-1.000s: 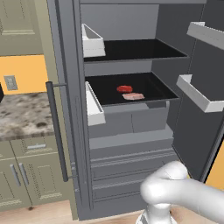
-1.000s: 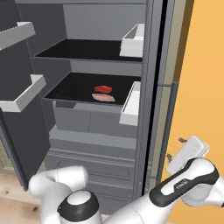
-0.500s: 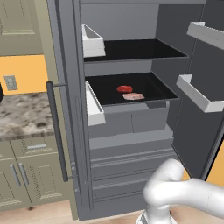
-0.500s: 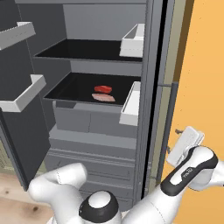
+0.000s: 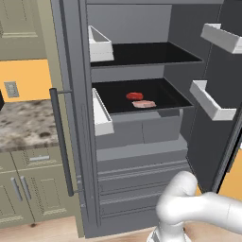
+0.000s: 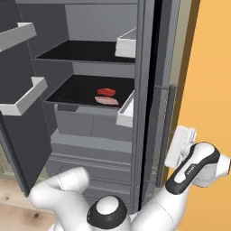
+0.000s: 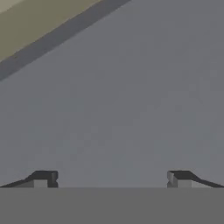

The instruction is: Place the steak on the counter behind the older steak on the same shelf of the fridge to maintain FIFO order. Close the fridge door when finished.

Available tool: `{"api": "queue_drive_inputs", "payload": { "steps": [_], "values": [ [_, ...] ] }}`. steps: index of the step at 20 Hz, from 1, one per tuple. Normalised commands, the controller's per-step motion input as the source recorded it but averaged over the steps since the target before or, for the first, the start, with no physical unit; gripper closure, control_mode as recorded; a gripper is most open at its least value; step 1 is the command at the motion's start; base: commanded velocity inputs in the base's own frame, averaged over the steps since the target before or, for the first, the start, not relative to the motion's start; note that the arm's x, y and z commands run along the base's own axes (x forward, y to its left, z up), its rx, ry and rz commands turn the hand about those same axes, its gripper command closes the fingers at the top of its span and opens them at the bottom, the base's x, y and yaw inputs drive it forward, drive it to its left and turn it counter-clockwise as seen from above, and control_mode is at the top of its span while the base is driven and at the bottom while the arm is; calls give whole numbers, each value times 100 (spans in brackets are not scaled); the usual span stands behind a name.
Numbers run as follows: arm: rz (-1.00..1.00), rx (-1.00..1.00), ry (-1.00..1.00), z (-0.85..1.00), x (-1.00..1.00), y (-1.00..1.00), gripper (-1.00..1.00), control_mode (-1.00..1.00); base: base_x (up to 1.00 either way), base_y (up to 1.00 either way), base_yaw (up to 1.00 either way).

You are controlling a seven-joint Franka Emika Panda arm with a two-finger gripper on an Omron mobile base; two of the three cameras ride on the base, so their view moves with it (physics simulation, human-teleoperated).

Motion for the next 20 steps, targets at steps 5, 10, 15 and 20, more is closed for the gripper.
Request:
{"api": "queue_drive_inputs", "payload": {
  "steps": [5,10,15,20],
  "values": [
    [14,-2,0,0,7,86,-100,-100,0,0,0],
    [3,-3,0,0,5,100,-100,-100,0,0,0],
    [0,-4,0,1,8,99,-100,-100,0,0,0],
    [-6,-4,0,4,19,77,-100,-100,0,0,0]
  ]
}}
